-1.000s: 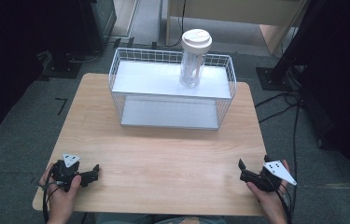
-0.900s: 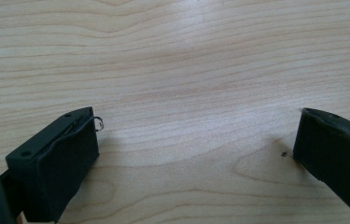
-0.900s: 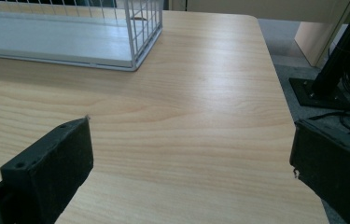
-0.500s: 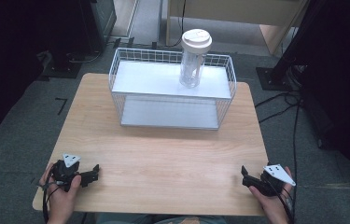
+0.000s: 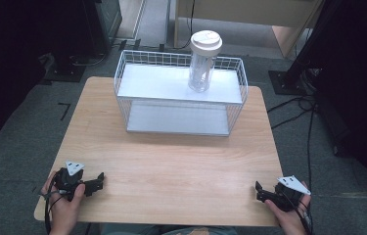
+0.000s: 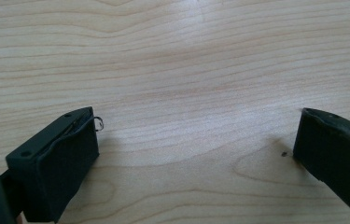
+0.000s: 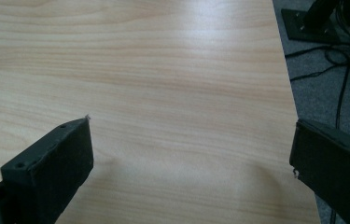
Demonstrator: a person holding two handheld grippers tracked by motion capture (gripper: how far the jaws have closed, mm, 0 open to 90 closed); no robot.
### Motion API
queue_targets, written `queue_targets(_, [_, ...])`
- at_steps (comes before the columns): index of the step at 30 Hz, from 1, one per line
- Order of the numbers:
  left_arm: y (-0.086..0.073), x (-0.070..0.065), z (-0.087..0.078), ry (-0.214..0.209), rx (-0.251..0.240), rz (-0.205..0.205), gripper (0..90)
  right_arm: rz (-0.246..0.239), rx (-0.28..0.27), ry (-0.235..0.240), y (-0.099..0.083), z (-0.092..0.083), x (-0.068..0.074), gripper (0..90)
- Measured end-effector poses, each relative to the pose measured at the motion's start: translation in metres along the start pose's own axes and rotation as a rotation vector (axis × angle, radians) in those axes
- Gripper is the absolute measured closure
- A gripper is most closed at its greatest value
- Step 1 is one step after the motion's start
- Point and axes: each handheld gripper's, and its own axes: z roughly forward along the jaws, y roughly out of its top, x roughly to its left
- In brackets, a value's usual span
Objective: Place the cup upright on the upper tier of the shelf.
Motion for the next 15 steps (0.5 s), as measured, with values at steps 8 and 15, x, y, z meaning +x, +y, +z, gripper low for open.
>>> queue_targets(8, [-0.0001, 0.0, 0.0, -0.001, -0.001, 0.0, 0.2, 0.013, 0.089, 0.036, -0.0013, 0.0033, -0.0021, 0.0])
queue_targets(15, [0.0, 0.0, 0.0, 0.0, 0.0, 0.0, 0.2, 0.0, 0.087, 0.049, -0.0023, 0.0023, -0.0014, 0.0])
